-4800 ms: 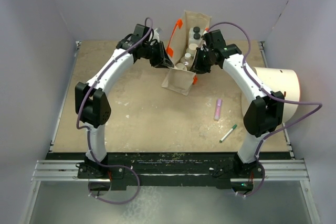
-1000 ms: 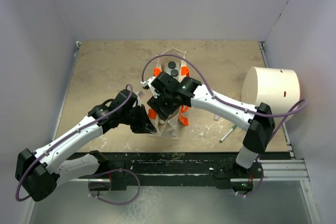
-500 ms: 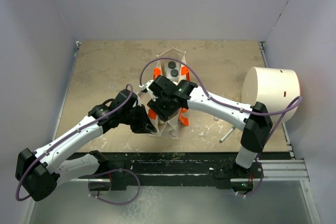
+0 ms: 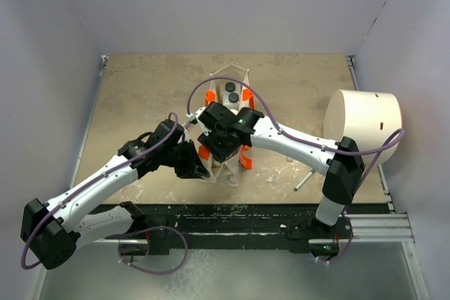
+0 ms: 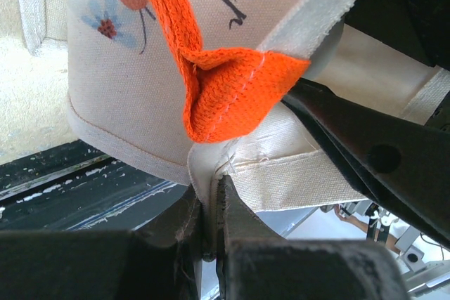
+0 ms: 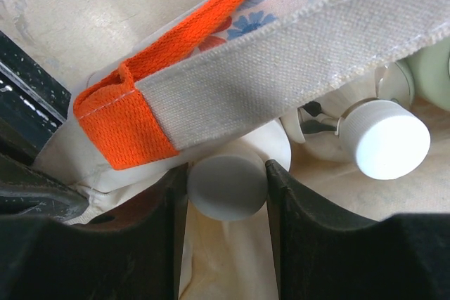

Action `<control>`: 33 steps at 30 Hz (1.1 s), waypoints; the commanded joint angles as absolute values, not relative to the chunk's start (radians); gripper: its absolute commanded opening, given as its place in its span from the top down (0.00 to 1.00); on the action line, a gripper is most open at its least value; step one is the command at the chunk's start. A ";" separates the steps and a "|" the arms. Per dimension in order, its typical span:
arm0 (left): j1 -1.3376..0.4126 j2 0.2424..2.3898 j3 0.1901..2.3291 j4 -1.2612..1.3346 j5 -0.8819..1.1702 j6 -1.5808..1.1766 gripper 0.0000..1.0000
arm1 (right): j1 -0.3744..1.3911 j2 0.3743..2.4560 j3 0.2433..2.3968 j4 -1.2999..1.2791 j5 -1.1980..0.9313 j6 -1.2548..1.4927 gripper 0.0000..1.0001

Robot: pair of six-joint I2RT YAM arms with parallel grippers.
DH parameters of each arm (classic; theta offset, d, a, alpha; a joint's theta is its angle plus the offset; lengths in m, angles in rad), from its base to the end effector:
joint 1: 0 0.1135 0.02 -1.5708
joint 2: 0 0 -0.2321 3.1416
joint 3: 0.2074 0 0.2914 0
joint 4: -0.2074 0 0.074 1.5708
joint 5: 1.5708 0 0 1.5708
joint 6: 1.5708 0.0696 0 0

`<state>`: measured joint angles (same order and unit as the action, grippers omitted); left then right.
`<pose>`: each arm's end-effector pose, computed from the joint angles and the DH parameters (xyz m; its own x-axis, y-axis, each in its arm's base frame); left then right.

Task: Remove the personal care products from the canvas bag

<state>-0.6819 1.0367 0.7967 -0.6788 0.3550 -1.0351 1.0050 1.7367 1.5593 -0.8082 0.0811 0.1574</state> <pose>0.2003 -0.1937 0.1931 -0.9640 -0.2559 -0.0721 -0.1454 0.7345 -0.6628 0.2346 0.3589 0.2316 -0.5695 -0.6053 -0.5561 -0.7372 0.6753 0.0199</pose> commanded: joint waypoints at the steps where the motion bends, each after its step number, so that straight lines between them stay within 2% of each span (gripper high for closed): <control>1: -0.682 1.049 0.811 -0.750 0.305 -1.013 1.00 | 0.999 1.648 1.598 -0.795 0.093 0.216 1.00; 11: -0.682 1.045 0.813 -0.746 0.319 -1.019 1.00 | 1.000 1.614 1.663 -0.822 0.093 0.243 1.00; 22: -0.683 1.049 0.827 -0.742 0.318 -1.020 0.85 | 1.000 1.580 1.715 -0.863 0.100 0.278 1.00; 33: -0.683 1.058 0.828 -0.739 0.312 -1.017 0.84 | 0.999 1.569 1.817 -0.931 0.099 0.310 1.00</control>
<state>-0.6819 1.0416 0.8139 -0.6903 0.3538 -1.0332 1.0019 1.6459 1.7245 -0.9531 0.0879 0.2783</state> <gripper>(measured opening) 0.159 0.455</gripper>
